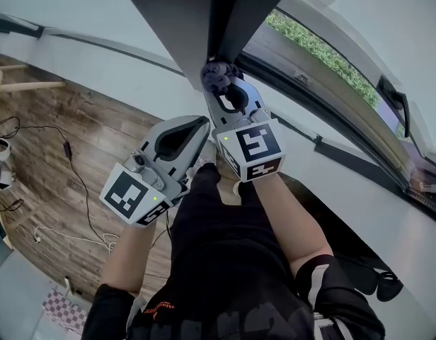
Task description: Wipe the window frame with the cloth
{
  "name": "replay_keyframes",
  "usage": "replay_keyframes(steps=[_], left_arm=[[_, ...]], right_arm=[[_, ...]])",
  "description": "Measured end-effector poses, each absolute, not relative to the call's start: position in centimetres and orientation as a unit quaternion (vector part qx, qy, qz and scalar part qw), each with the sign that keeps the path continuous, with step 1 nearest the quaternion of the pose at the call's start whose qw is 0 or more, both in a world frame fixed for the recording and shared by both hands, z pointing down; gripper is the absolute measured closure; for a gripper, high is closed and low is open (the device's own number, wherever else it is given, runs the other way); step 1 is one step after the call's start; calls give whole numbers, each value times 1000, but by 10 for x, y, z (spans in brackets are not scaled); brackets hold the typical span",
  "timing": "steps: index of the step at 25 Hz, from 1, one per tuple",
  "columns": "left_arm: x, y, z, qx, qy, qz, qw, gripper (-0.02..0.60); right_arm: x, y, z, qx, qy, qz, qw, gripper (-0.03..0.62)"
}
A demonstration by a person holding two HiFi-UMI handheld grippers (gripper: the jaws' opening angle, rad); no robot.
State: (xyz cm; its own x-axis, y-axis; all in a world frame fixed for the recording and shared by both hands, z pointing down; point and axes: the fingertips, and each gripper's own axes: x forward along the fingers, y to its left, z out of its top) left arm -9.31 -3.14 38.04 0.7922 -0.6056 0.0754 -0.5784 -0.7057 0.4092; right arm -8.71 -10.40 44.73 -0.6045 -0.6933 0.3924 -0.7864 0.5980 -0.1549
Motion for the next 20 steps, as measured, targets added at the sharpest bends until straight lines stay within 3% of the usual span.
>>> replay_keyframes(steps=[20], left_arm=[[-65, -22, 381, 928, -305, -10, 212, 561]], right_arm=[[-45, -91, 445, 440, -871, 156, 152, 539]])
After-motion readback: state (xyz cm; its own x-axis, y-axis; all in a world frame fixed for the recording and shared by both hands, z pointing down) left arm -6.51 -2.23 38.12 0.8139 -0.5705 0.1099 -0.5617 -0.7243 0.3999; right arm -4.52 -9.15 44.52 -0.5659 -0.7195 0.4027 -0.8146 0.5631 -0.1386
